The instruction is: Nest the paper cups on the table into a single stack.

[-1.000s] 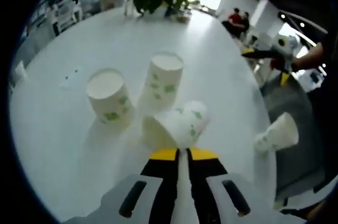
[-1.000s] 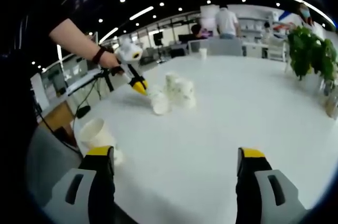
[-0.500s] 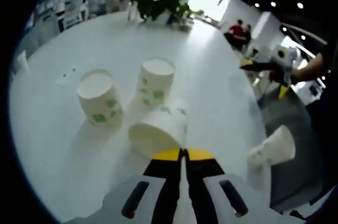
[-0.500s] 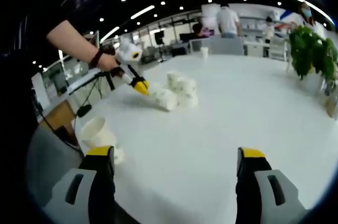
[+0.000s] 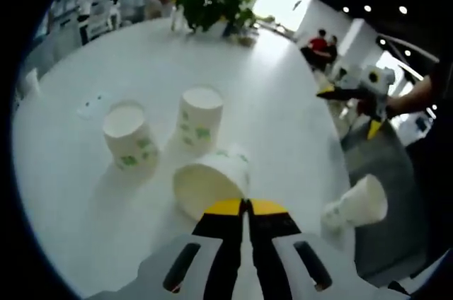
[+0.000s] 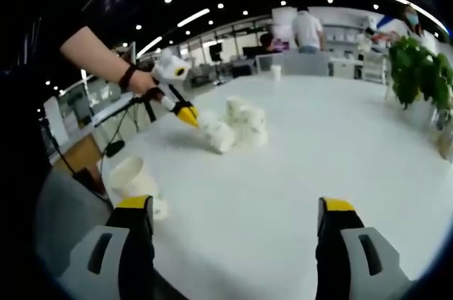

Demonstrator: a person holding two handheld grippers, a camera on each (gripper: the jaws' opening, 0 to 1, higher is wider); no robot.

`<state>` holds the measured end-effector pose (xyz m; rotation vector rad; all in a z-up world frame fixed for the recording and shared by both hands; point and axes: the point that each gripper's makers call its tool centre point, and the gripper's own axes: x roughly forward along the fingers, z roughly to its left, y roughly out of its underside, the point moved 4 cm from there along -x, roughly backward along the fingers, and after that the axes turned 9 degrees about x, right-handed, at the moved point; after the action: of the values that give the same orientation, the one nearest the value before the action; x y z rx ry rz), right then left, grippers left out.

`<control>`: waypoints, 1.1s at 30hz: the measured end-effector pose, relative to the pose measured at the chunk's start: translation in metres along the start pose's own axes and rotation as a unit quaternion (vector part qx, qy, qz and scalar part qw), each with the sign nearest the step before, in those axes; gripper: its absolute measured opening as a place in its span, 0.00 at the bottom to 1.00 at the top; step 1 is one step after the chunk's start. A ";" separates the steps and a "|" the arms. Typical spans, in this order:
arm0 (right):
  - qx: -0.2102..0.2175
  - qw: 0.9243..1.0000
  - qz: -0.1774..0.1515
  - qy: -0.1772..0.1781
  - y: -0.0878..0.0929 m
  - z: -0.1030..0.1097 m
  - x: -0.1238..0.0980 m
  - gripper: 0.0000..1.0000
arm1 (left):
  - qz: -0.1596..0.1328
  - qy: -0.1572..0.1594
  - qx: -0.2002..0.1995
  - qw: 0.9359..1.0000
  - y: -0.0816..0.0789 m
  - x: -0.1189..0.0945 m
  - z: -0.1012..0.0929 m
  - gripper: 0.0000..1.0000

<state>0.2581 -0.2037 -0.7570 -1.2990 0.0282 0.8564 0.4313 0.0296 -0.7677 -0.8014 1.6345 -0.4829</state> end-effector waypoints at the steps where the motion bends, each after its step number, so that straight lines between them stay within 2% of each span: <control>1: 0.000 1.000 0.000 0.000 0.000 0.000 0.000 0.94 | 0.000 0.000 -0.002 1.000 0.000 -0.001 -0.001 0.00; 4: -0.003 1.000 -0.002 0.000 0.000 0.000 -0.001 0.94 | -0.006 0.000 -0.018 1.000 -0.004 -0.004 -0.005 0.00; 9: -0.008 1.000 -0.004 -0.004 0.000 0.002 -0.001 0.94 | -0.004 -0.006 -0.014 1.000 -0.009 -0.011 -0.011 0.00; 18: -0.017 1.000 -0.010 -0.010 -0.002 0.007 -0.001 0.95 | -0.005 -0.019 0.013 1.000 -0.022 -0.029 -0.030 0.00; 27: -0.024 1.000 -0.013 -0.015 -0.003 0.012 -0.002 0.95 | -0.012 -0.031 0.045 0.998 -0.039 -0.049 -0.057 0.00; 33: -0.026 0.999 -0.023 -0.017 -0.009 0.016 -0.005 0.95 | -0.012 -0.037 0.045 0.998 -0.042 -0.058 -0.069 0.00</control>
<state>0.2523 -0.1934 -0.7424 -1.3286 -0.0498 0.8438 0.3786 0.0354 -0.6840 -0.7648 1.5259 -0.5344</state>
